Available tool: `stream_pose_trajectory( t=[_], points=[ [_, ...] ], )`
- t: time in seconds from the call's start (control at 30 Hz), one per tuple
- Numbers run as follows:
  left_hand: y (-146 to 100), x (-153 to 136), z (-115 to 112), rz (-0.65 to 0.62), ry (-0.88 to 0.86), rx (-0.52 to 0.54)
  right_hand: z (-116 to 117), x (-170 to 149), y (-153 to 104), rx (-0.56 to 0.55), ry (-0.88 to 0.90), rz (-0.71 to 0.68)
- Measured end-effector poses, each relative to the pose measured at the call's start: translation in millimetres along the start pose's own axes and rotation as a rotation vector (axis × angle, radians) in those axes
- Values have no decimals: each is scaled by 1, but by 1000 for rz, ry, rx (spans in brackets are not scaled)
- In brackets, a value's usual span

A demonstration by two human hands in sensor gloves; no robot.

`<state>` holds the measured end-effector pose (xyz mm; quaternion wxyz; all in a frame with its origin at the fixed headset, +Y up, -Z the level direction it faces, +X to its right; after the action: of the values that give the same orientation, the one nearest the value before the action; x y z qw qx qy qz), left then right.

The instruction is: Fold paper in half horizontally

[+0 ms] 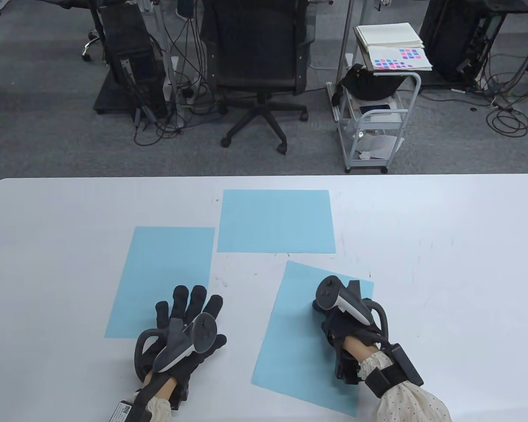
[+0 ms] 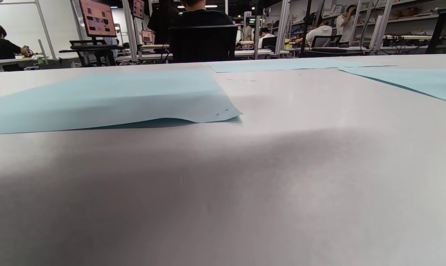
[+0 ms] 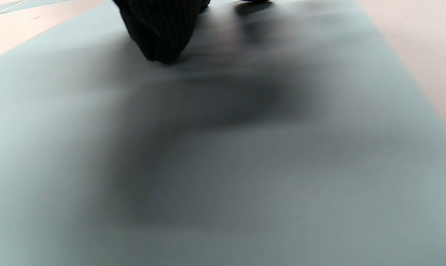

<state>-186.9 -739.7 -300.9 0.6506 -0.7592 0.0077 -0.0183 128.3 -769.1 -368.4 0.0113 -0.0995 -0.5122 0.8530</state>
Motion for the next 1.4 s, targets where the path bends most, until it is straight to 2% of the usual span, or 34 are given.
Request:
stream_pose_trajectory(
  t=[0.47, 0.7, 0.83, 1.03, 1.23, 1.4],
  points=[
    [2, -3, -1, 6, 0, -22, -1, 68, 28, 29, -31, -143],
    [2, -3, -1, 6, 5, -27, -3, 80, 34, 26, -56, -193],
    [3, -3, -2, 1, 4, -31, -11, 72, 22, -23, -33, -231],
    [3, -2, -3, -4, 4, -34, -16, 37, -10, -75, -6, -311],
    [3, -1, -4, -4, 9, -41, 5, -6, -36, -36, -33, -363],
    [3, 0, -5, -3, 12, -51, 24, -30, -41, 22, -33, -370]
  ],
)
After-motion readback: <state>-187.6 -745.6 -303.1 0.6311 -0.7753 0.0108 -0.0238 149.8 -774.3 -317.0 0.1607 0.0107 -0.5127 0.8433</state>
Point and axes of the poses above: the tracker on the back of each hand, its own x axis roughly to the thumb side, its own y axis roughly from the wrist to the fingertips, z = x × y, the point moved 1 cm from there along y, roughly from the wrist to the fingertips, and after that the axes turned 4 degrees about z, right-handed, at the moved point
